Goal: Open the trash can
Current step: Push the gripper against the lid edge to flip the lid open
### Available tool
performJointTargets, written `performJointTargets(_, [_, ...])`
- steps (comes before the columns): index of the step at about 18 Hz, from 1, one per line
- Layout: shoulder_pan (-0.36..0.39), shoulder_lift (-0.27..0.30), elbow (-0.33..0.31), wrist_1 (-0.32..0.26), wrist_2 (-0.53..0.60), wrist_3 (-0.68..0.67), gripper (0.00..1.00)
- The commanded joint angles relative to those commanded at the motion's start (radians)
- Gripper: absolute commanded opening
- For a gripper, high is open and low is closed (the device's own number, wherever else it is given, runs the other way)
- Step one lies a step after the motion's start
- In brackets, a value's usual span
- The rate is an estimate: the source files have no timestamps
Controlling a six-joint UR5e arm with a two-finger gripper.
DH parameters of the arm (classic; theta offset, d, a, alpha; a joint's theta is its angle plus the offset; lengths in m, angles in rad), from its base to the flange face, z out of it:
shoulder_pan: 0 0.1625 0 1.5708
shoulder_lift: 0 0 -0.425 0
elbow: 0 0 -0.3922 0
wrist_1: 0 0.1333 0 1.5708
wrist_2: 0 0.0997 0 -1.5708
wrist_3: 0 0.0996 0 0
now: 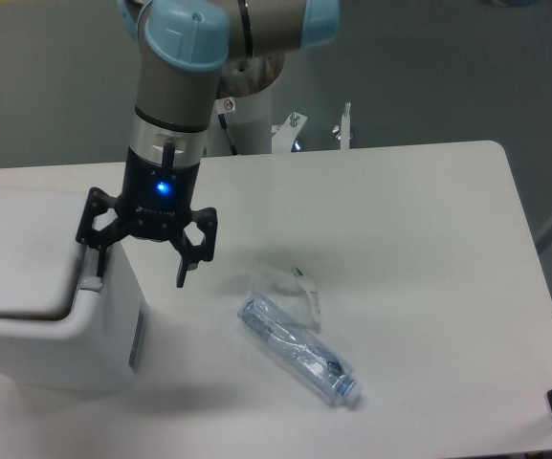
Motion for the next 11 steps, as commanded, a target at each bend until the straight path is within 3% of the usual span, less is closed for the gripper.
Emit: performJointTargets(11, [0.002,-0.005,0.018,0.002,0.003,0.012,1.0])
